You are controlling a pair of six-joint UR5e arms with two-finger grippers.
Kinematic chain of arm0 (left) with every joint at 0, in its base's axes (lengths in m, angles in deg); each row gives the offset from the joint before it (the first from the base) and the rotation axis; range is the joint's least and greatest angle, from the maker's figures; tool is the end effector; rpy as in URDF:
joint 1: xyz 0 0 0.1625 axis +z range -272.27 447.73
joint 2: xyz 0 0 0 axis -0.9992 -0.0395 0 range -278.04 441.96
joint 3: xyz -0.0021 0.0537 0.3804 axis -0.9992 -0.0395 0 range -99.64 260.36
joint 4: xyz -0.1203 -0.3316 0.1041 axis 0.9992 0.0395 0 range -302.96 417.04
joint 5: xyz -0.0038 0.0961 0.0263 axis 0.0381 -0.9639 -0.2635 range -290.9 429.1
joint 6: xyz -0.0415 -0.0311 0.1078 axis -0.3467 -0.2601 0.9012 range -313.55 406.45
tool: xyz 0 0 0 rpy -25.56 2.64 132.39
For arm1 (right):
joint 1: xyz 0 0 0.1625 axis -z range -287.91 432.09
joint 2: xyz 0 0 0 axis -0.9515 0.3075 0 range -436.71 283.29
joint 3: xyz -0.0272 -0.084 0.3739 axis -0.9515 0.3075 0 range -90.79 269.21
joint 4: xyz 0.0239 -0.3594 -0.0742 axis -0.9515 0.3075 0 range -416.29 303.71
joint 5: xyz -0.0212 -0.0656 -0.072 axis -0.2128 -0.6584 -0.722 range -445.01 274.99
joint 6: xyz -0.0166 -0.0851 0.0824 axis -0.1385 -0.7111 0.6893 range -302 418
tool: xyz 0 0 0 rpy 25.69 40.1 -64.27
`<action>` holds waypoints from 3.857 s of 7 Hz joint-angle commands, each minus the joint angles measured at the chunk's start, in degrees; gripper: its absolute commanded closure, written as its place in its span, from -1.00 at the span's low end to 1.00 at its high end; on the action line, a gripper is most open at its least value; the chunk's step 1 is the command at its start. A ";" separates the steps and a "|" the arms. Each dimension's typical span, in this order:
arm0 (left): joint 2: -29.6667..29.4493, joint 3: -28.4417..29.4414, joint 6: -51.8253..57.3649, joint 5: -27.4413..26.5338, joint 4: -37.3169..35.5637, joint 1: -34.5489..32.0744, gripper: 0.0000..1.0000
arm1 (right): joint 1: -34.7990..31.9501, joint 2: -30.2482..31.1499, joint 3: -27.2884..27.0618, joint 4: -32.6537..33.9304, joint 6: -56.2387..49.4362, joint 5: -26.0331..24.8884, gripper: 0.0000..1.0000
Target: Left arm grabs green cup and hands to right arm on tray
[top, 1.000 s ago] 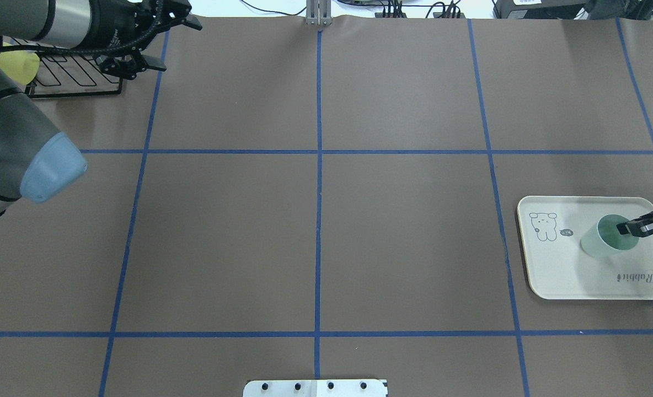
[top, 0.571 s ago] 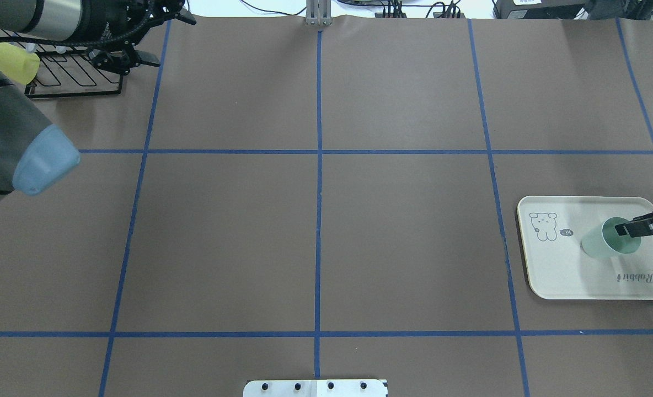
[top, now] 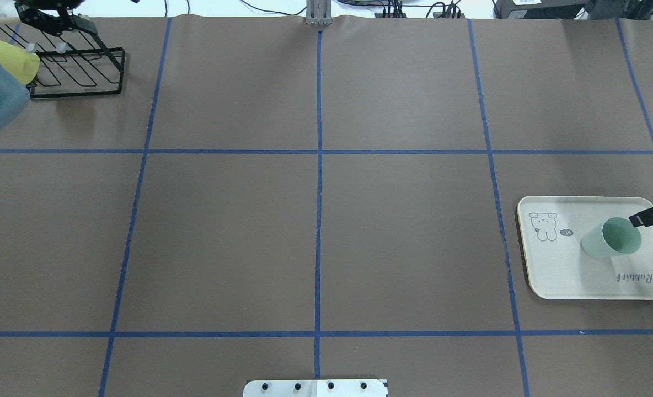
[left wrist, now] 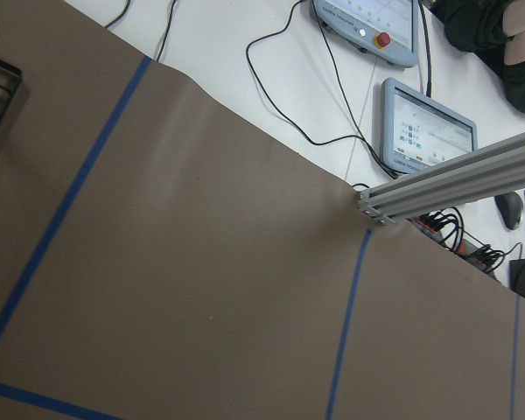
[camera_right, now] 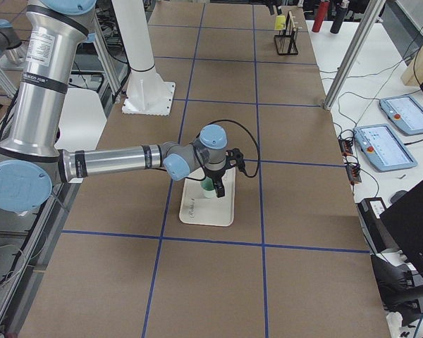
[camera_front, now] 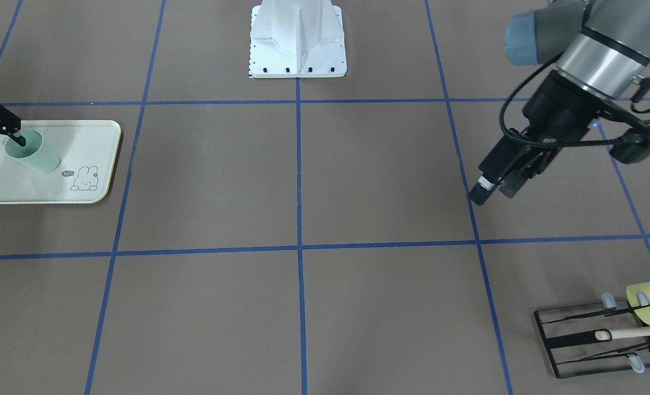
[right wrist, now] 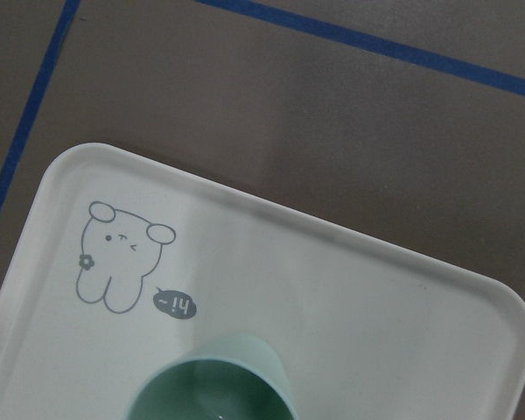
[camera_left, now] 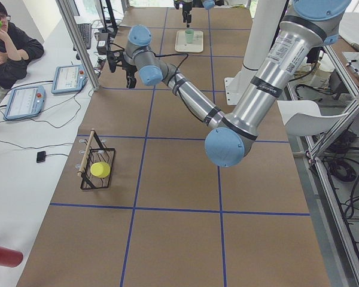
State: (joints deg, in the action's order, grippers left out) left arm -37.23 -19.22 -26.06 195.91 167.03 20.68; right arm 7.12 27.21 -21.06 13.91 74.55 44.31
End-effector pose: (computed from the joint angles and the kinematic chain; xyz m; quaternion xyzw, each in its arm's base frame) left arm 0.1726 -0.5657 0.2476 0.1096 0.5294 -0.2059 0.8156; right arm -0.1081 -0.3673 0.5365 0.0829 -0.3821 -0.1438 0.9091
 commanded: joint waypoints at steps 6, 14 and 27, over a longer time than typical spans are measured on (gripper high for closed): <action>18.71 0.43 52.25 4.91 -8.21 -12.90 -1.00 | -21.24 -3.56 -1.87 29.30 -30.62 6.02 -0.99; 35.69 1.22 67.41 5.55 -6.89 -17.94 -1.00 | -23.63 -5.39 4.44 29.47 -29.91 0.79 -0.99; 40.27 -3.35 73.13 2.65 -15.58 -22.51 -1.00 | -23.63 -5.30 8.84 29.03 -29.74 5.50 -0.99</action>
State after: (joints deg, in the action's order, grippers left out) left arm 3.57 -22.53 46.84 198.73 152.44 -1.74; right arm -16.56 21.87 -13.27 43.01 44.88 49.84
